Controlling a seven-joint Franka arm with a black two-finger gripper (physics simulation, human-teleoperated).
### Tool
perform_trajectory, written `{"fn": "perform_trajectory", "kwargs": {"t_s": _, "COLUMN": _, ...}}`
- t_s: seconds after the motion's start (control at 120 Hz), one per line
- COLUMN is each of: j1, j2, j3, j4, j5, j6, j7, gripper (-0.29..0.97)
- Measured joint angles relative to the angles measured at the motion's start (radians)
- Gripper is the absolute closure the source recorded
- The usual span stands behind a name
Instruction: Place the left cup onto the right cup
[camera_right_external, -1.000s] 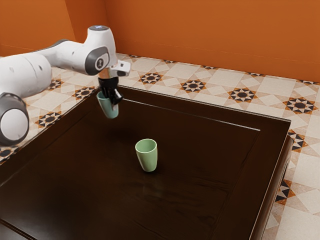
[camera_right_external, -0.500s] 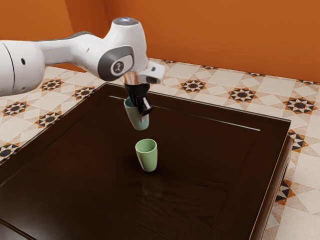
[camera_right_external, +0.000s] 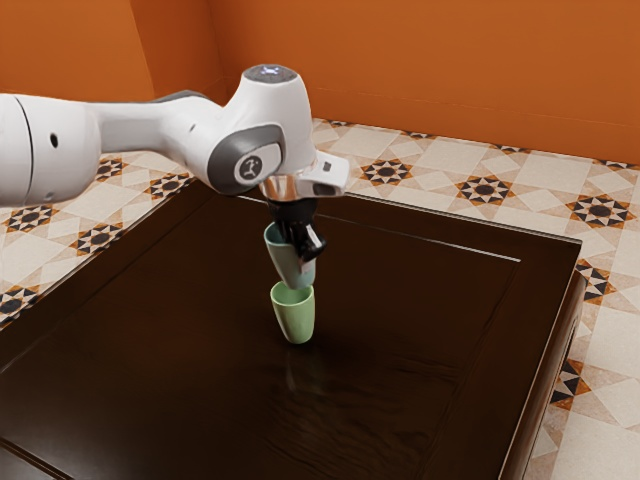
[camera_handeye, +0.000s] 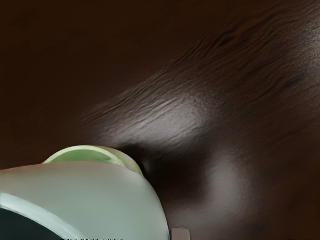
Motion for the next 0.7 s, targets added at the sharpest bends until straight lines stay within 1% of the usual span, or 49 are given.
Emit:
{"fn": "perform_trajectory", "kwargs": {"t_s": 0.3, "j1": 0.003, "j2": 0.007, "j3": 0.004, "j4": -0.011, "j5": 0.003, "j6": 0.012, "j7": -0.043, "gripper": 0.79}}
{"fn": "perform_trajectory", "kwargs": {"t_s": 0.7, "j1": 0.010, "j2": 0.047, "j3": 0.015, "j4": 0.004, "j5": 0.021, "j6": 0.020, "j7": -0.076, "gripper": 0.79}}
